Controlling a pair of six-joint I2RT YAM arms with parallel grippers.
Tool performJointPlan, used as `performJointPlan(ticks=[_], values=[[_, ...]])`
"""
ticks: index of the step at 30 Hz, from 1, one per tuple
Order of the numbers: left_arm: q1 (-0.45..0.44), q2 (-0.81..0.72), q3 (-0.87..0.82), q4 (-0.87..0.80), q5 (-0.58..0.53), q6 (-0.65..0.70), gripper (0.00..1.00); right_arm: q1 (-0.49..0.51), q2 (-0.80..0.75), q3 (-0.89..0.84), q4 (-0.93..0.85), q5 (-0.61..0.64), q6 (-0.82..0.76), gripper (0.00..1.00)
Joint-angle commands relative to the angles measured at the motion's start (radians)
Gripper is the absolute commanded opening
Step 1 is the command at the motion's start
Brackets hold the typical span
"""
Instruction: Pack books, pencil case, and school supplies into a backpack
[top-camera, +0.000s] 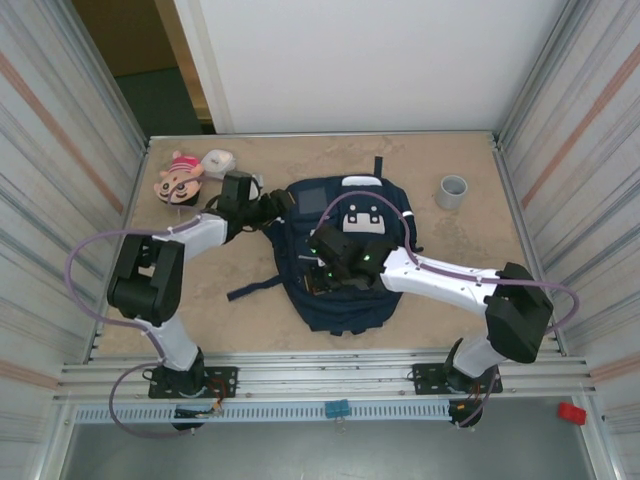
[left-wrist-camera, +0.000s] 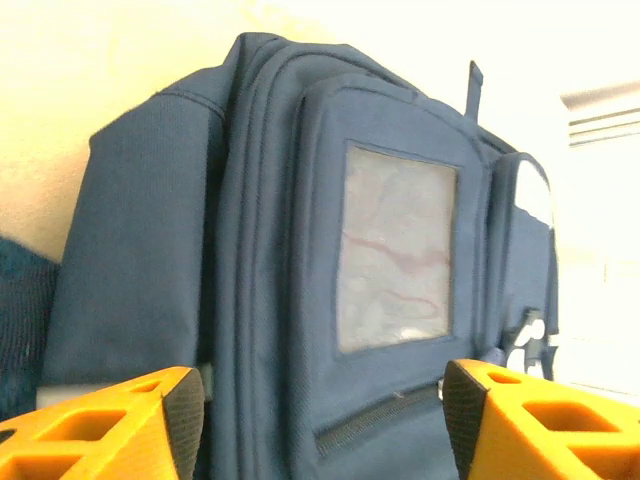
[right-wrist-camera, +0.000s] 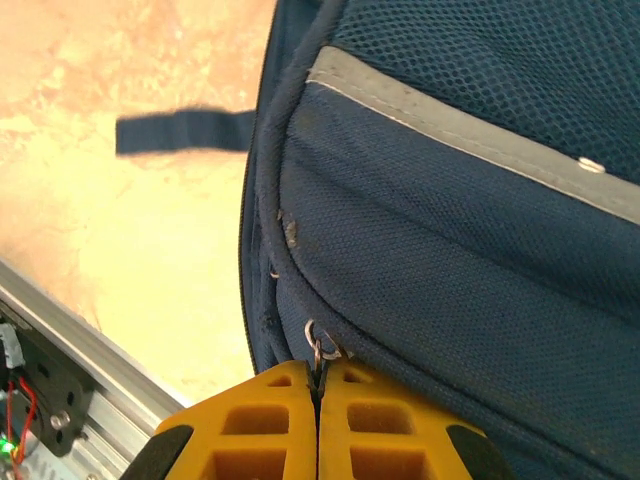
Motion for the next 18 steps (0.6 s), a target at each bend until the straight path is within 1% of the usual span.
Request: performJointPlan(ticks=[1, 5, 7, 9, 12, 14, 18], values=[[0.005, -0.132, -0.03, -0.146, 0.041, -0.072, 0.68, -0.003, 0.017, 0.038, 0.024, 0.004, 0.01, 0.0], [-0.008, -0.344, -0.222, -0.137, 0.06, -0.282, 0.65, -0.01, 0.023, 0.03, 0.028, -0.021, -0.001, 0.0], [-0.037, -0.43, -0.288, -0.144, 0.06, -0.362, 0.64, -0.011, 0.023, 0.026, 0.026, -0.032, -0.006, 0.0], [-0.095, -0.512, -0.34, -0.144, 0.036, -0.446, 0.63, -0.011, 0.022, 0.02, 0.028, -0.039, -0.011, 0.0], [-0.191, -0.569, -0.391, -0.103, -0.014, -0.573, 0.58, -0.01, 0.017, 0.008, 0.037, -0.047, -0.01, 0.0], [-0.237, -0.576, -0.406, -0.087, -0.042, -0.63, 0.55, -0.01, 0.017, 0.002, 0.047, -0.053, -0.006, 0.0], [-0.27, -0.559, -0.412, -0.081, -0.066, -0.651, 0.49, -0.009, 0.011, -0.008, 0.064, -0.057, 0.0, 0.0]])
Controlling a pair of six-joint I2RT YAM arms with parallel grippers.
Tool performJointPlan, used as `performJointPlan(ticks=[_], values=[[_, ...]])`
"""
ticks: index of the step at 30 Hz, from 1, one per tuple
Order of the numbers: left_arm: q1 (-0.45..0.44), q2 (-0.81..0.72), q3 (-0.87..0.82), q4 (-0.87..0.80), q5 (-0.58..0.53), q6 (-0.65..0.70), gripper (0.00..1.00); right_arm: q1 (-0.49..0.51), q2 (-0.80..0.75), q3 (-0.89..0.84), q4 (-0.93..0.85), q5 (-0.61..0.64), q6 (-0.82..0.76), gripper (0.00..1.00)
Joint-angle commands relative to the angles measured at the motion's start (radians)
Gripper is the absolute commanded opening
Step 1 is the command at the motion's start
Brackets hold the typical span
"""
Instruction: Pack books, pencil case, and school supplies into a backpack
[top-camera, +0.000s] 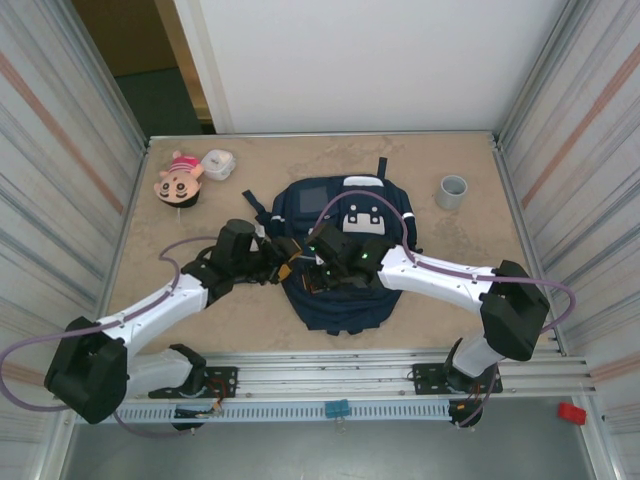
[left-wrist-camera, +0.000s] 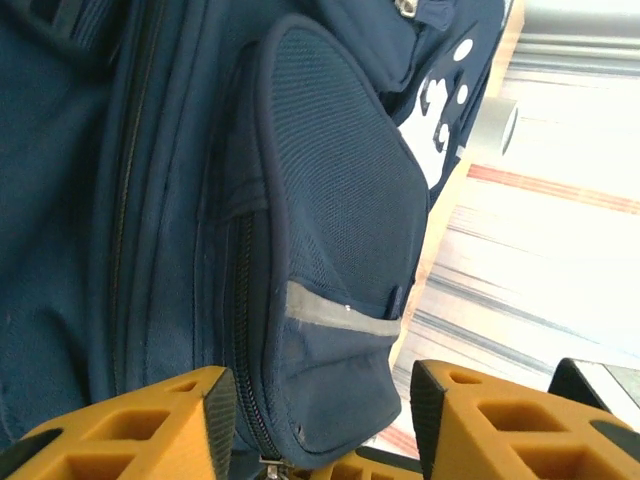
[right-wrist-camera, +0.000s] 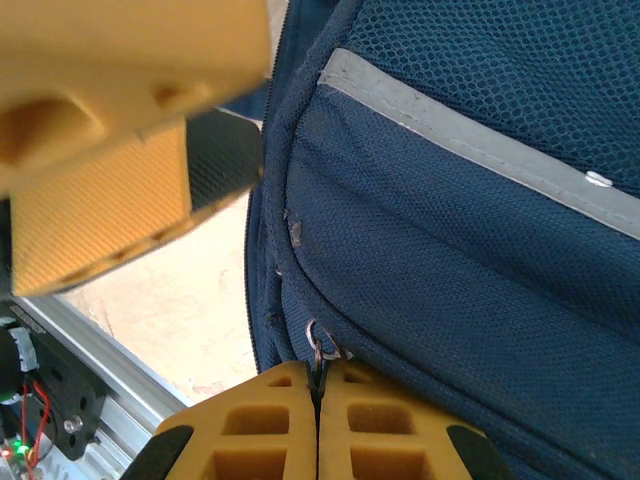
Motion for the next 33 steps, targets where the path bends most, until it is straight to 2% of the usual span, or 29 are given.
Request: performJointPlan(ticks=[1, 10, 12, 16, 19, 24, 28, 33], values=[[-0.009, 0.004, -0.009, 0.021, -0.049, -0.091, 0.48, -0.001, -0.002, -0.007, 0.043, -0.027, 0.0, 0.0], [-0.016, 0.095, 0.008, 0.097, -0.014, -0.103, 0.41, 0.001, -0.008, -0.007, 0.05, -0.034, -0.005, 0.0], [-0.018, 0.112, 0.019, 0.096, 0.0, -0.094, 0.34, 0.002, -0.01, -0.008, 0.05, -0.034, -0.007, 0.0], [-0.006, 0.122, 0.016, 0.073, -0.005, -0.079, 0.11, -0.003, -0.026, -0.014, 0.025, -0.02, -0.016, 0.0], [0.035, 0.108, 0.011, 0.016, -0.008, -0.026, 0.05, -0.03, -0.066, -0.043, -0.023, -0.005, -0.024, 0.0], [0.134, 0.049, -0.006, -0.084, -0.008, 0.062, 0.01, -0.122, -0.19, -0.147, -0.1, -0.001, -0.039, 0.0], [0.203, 0.022, -0.015, -0.122, 0.022, 0.108, 0.01, -0.256, -0.308, -0.239, -0.165, -0.03, -0.083, 0.0], [0.249, 0.009, -0.024, -0.139, 0.036, 0.139, 0.01, -0.437, -0.388, -0.301, -0.188, -0.101, -0.147, 0.0]])
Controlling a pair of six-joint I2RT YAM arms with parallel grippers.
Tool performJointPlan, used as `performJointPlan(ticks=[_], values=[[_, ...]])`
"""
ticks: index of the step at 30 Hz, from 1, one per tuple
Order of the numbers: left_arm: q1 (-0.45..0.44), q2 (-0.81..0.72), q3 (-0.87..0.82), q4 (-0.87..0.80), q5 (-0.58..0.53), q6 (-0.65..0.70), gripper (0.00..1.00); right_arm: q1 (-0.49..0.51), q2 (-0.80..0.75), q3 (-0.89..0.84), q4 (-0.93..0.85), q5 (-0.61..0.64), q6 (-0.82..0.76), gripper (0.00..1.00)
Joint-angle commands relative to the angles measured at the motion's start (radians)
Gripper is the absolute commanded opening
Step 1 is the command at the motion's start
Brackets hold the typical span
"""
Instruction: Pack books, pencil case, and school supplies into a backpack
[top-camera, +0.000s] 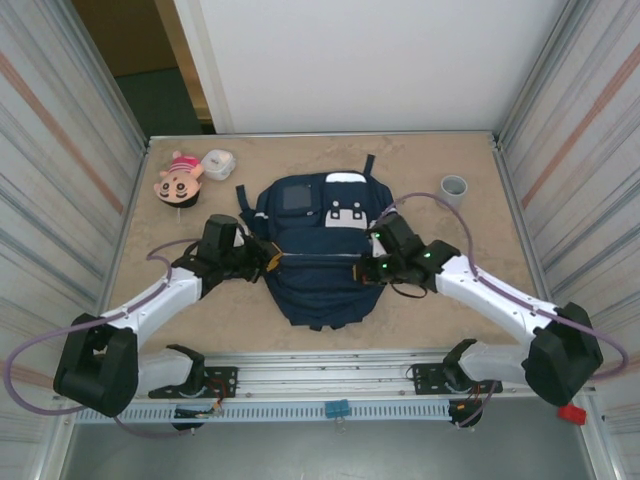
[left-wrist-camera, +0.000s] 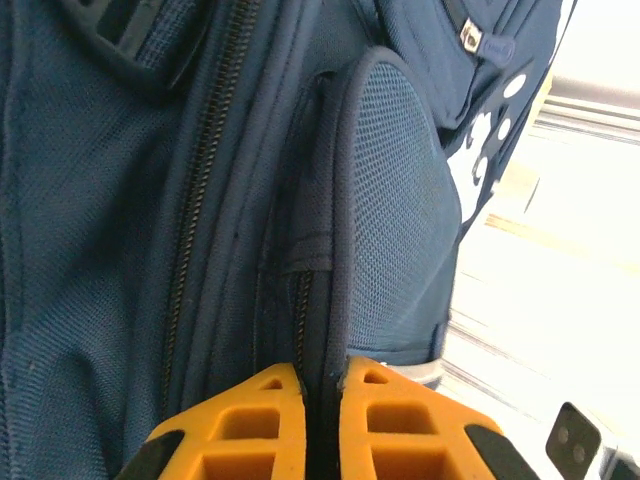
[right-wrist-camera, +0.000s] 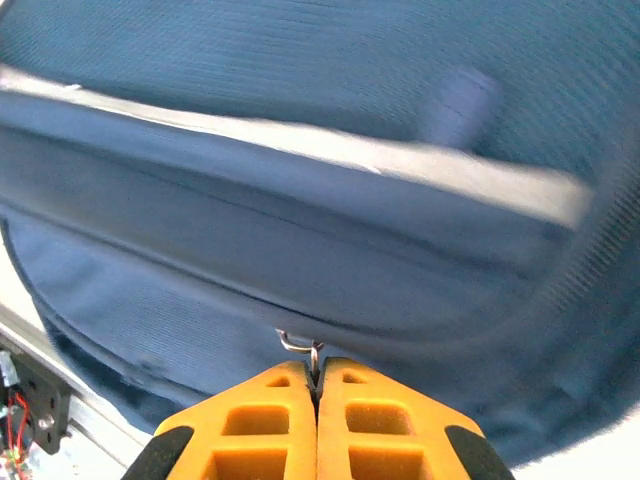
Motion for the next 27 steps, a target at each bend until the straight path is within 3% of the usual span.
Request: performJointPlan(ticks=[1, 5, 10, 12, 16, 24, 27], values=[[0.055, -0.028, -0.015, -0.079, -0.059, 0.057, 0.01, -0.11, -0.045, -0.033, -0.099, -0.004, -0.069, 0.0], [0.061, -0.027, 0.0, -0.086, -0.049, 0.082, 0.05, -0.113, -0.032, -0.027, -0.056, -0.081, -0.091, 0.0], [0.038, -0.06, 0.106, -0.212, -0.097, 0.279, 0.38, -0.09, -0.041, -0.028, 0.001, -0.112, -0.083, 0.0], [0.001, -0.094, 0.172, -0.291, -0.181, 0.429, 0.52, -0.088, -0.047, -0.025, 0.003, -0.113, -0.083, 0.0], [-0.071, -0.123, 0.267, -0.324, -0.247, 0.752, 0.65, -0.085, -0.061, -0.019, 0.007, -0.115, -0.083, 0.0], [-0.256, -0.022, 0.307, -0.248, 0.023, 1.594, 0.67, -0.074, -0.086, -0.017, 0.026, -0.117, -0.069, 0.0], [-0.313, 0.061, 0.345, -0.254, 0.058, 1.8, 0.68, -0.068, -0.086, -0.024, 0.043, -0.117, -0.058, 0.0]])
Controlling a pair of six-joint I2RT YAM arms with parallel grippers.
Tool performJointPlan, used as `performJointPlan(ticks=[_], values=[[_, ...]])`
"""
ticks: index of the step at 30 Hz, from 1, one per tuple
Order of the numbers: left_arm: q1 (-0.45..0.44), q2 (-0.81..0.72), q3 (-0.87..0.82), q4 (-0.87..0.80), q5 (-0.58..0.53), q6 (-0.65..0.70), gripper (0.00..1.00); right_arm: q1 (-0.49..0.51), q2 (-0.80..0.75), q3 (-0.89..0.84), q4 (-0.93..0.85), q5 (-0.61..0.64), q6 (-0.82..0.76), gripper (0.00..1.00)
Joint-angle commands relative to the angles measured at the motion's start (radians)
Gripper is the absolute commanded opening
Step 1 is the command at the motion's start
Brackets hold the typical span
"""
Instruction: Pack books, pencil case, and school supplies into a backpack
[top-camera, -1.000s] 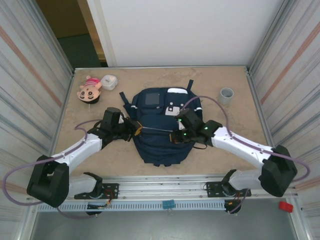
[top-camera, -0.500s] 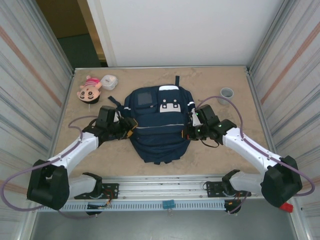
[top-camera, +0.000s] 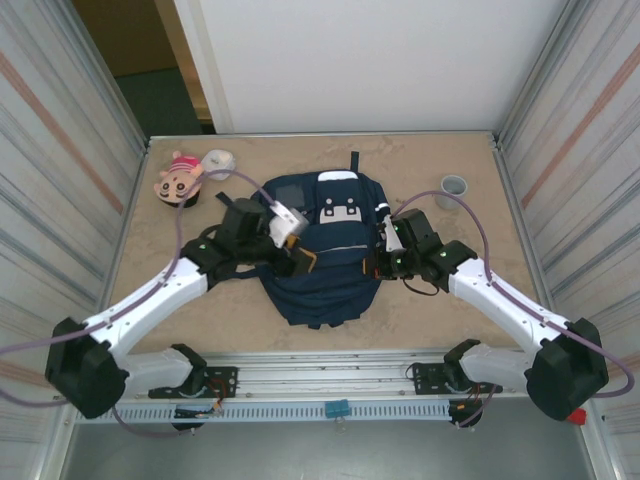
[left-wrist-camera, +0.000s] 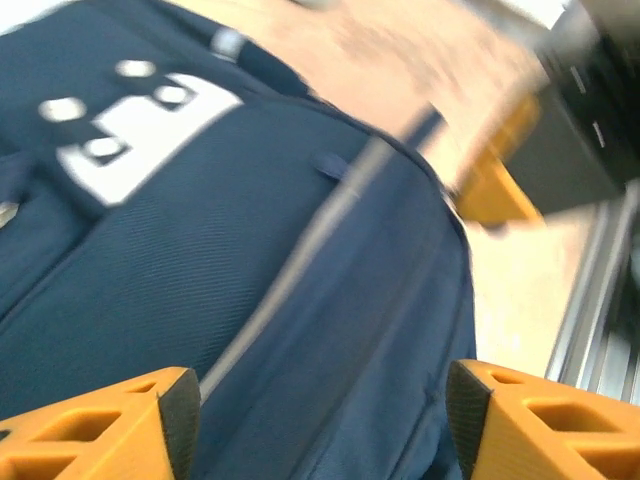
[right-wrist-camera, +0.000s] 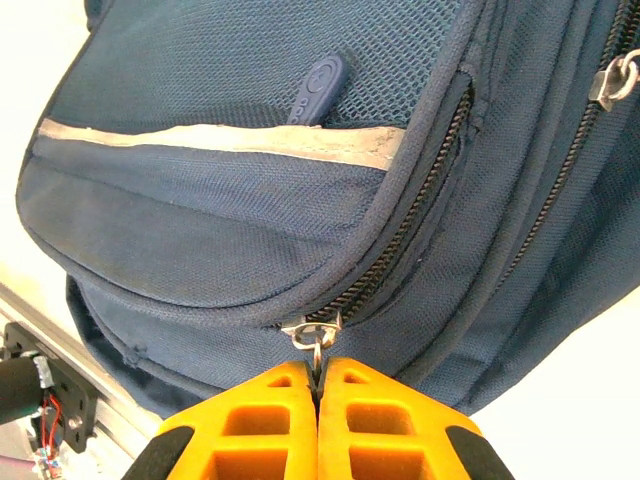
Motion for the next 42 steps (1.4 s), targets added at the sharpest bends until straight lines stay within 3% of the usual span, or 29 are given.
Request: performJointPlan(ticks=[1, 6, 13, 18, 21, 23, 31, 42], values=[[-0.048, 0.083, 0.067, -0.012, 0.094, 0.419, 0.68, 0.015, -0.03, -0.003, 0.018, -0.02, -0.003, 0.0], [-0.087, 0.229, 0.146, 0.044, 0.023, 0.49, 0.66, 0.025, -0.025, -0.003, 0.031, -0.02, 0.005, 0.0], [-0.14, 0.368, 0.21, 0.131, -0.018, 0.525, 0.54, 0.031, -0.024, -0.004, 0.037, -0.027, 0.007, 0.0], [-0.158, 0.419, 0.229, 0.143, -0.031, 0.55, 0.34, 0.029, -0.034, -0.006, 0.038, -0.027, 0.007, 0.0], [-0.158, 0.41, 0.216, 0.134, -0.037, 0.573, 0.1, 0.005, -0.045, -0.017, 0.035, -0.027, 0.008, 0.0], [-0.157, 0.391, 0.194, 0.131, -0.049, 0.596, 0.0, -0.037, -0.048, -0.027, 0.033, -0.038, 0.007, 0.0], [-0.131, 0.301, 0.1, 0.126, 0.073, 0.658, 0.0, -0.233, 0.034, -0.053, 0.08, -0.071, 0.004, 0.0], [-0.125, 0.288, 0.101, 0.069, 0.211, 0.74, 0.0, -0.265, 0.187, 0.002, 0.219, -0.076, 0.028, 0.0]])
